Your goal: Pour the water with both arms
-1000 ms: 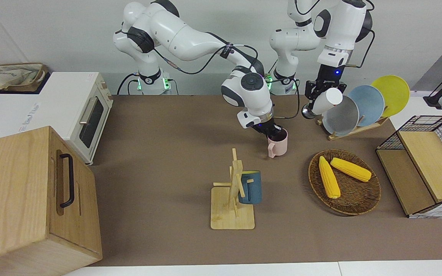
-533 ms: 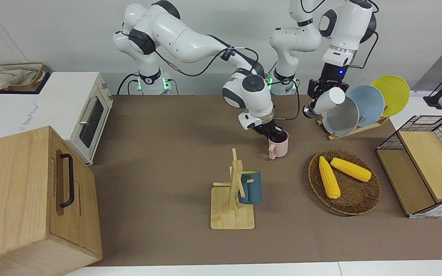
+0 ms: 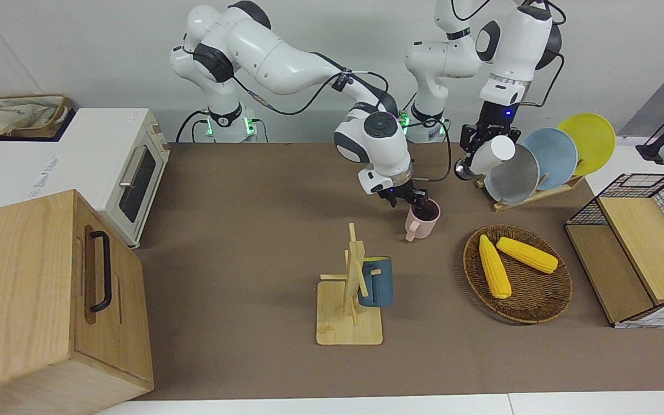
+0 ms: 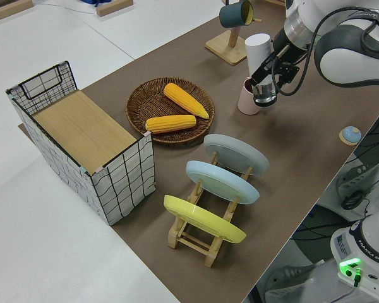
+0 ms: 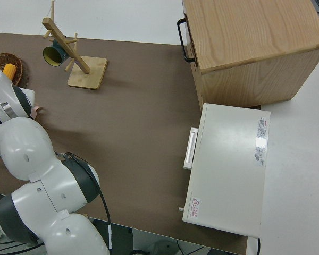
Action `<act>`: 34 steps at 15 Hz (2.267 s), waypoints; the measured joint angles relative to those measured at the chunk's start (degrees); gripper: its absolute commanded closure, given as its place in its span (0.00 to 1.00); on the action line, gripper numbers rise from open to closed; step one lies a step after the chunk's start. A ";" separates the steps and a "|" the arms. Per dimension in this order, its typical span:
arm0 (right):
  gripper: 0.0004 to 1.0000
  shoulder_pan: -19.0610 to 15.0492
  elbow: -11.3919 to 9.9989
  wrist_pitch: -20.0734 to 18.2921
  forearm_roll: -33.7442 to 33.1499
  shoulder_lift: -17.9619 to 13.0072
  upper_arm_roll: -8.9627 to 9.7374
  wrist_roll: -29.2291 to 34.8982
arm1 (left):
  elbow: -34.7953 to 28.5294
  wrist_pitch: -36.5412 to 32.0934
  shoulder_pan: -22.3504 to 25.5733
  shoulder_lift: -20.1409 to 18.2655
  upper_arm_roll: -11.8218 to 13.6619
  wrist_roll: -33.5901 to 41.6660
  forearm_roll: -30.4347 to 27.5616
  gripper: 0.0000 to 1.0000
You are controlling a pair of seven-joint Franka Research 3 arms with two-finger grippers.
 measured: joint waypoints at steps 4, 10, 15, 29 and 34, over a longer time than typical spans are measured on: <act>0.01 -0.06 1.62 -0.55 0.00 0.00 -0.02 0.18 | -0.17 0.01 -0.18 0.00 -0.12 -0.03 0.14 1.00; 0.01 -1.16 8.32 -15.11 -0.53 -1.25 -0.03 -4.02 | -2.07 0.01 -0.27 0.00 -2.81 -0.69 0.18 1.00; 0.01 -6.26 9.46 -26.41 -2.89 -6.67 -0.13 -22.91 | -3.32 0.01 -0.49 0.01 -5.33 -0.88 0.19 1.00; 0.01 -19.70 7.27 -36.12 -8.73 -17.13 -13.30 -76.84 | -4.51 0.00 -6.16 4.24 -6.62 -1.90 0.13 1.00; 0.01 -20.74 5.34 -36.38 0.79 -22.04 -21.52 -77.98 | -3.28 -0.22 -6.18 7.61 -6.69 -1.90 0.13 1.00</act>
